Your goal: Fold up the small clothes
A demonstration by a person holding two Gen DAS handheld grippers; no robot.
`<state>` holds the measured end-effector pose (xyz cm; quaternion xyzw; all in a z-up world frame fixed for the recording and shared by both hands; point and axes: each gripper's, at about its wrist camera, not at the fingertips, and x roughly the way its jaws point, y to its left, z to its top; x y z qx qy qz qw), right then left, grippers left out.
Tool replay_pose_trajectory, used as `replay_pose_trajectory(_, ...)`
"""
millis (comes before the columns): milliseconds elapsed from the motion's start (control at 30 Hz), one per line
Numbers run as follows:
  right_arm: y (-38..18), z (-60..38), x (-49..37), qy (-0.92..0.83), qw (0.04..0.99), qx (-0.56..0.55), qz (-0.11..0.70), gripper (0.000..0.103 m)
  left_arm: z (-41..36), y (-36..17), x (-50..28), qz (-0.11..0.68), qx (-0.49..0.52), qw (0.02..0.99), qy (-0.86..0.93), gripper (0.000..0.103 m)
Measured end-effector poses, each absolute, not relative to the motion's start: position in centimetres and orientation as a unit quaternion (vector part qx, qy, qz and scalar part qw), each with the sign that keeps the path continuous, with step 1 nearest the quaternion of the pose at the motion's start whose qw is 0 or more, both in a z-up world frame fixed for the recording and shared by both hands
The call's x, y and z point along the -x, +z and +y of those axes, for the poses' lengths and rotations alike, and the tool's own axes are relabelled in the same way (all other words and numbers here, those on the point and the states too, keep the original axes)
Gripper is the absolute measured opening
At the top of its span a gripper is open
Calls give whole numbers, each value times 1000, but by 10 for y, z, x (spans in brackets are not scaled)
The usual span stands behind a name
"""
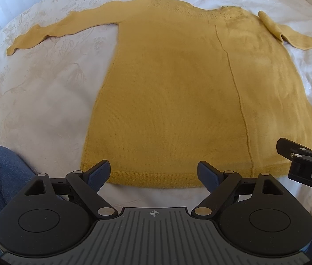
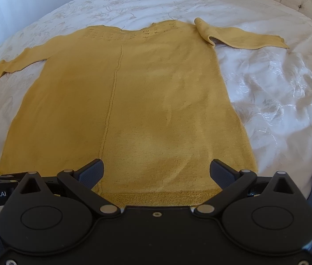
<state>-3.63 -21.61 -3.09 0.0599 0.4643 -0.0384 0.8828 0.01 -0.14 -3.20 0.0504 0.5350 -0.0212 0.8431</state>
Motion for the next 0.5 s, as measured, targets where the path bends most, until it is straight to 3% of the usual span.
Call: replay_pose_trajectory(500, -34, -215, 35, -34, 879, -68, 470, 102, 0, -35, 0, 535, -46, 843, -24, 86)
